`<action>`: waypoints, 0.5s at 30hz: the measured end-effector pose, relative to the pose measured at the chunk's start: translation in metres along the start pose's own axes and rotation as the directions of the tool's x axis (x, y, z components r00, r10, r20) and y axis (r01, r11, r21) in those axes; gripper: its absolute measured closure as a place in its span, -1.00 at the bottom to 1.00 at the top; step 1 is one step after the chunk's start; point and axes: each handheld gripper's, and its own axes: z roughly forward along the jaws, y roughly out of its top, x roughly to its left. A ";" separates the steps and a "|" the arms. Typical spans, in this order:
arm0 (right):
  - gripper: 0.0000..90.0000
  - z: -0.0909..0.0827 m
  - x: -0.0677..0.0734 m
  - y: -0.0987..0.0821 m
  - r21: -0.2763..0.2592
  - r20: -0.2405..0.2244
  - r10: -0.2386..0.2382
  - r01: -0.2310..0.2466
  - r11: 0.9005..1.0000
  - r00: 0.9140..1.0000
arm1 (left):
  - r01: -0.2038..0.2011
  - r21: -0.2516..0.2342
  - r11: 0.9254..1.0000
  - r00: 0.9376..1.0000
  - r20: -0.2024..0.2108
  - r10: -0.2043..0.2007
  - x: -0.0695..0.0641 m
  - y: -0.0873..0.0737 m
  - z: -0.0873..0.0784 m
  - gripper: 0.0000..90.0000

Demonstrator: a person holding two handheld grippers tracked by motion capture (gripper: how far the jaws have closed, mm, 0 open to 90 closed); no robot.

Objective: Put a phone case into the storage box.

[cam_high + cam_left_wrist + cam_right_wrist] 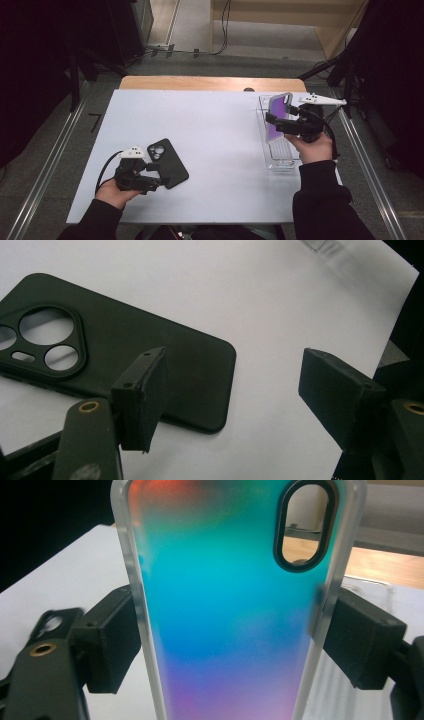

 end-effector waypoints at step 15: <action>-0.67 0.007 -0.024 0.005 -0.038 0.097 0.086 -0.083 0.996 0.992 | 0.011 -0.009 1.000 1.000 -0.014 -0.012 0.002 -0.001 -0.001 -0.37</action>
